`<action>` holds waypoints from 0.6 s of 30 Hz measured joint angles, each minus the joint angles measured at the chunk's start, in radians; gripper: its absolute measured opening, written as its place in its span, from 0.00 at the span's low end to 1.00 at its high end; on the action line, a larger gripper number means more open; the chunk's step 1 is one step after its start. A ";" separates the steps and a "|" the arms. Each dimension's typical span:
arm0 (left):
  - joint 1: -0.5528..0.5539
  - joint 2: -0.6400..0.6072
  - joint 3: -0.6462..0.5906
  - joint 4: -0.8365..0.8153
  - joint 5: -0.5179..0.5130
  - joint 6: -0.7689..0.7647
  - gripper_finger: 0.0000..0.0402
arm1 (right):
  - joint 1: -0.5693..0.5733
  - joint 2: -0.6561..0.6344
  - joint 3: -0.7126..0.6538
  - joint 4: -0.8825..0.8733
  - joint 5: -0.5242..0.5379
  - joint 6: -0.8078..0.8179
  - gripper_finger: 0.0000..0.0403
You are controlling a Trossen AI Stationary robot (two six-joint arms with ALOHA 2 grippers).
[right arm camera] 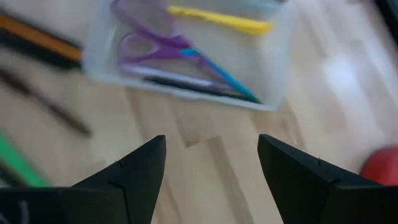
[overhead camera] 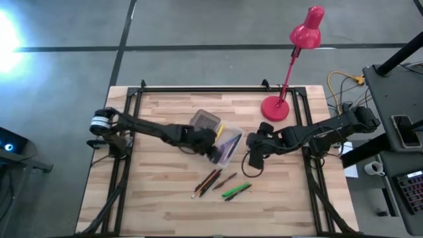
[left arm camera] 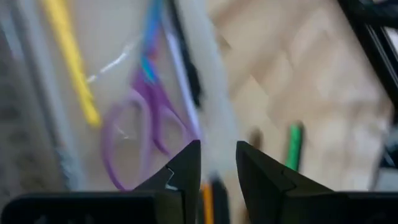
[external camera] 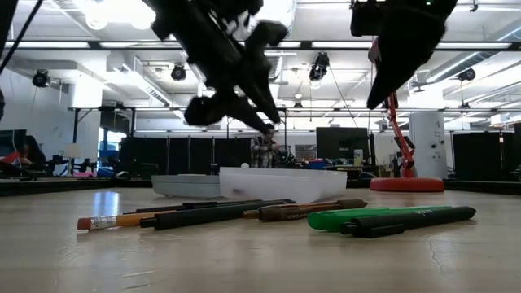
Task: Pick & place school supplies into a supply box
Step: Put the black pen into the gray supply box
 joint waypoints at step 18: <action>-0.260 0.051 -0.045 -0.147 -0.143 -0.285 0.22 | -0.003 0.004 -0.002 0.115 -0.035 -0.084 0.61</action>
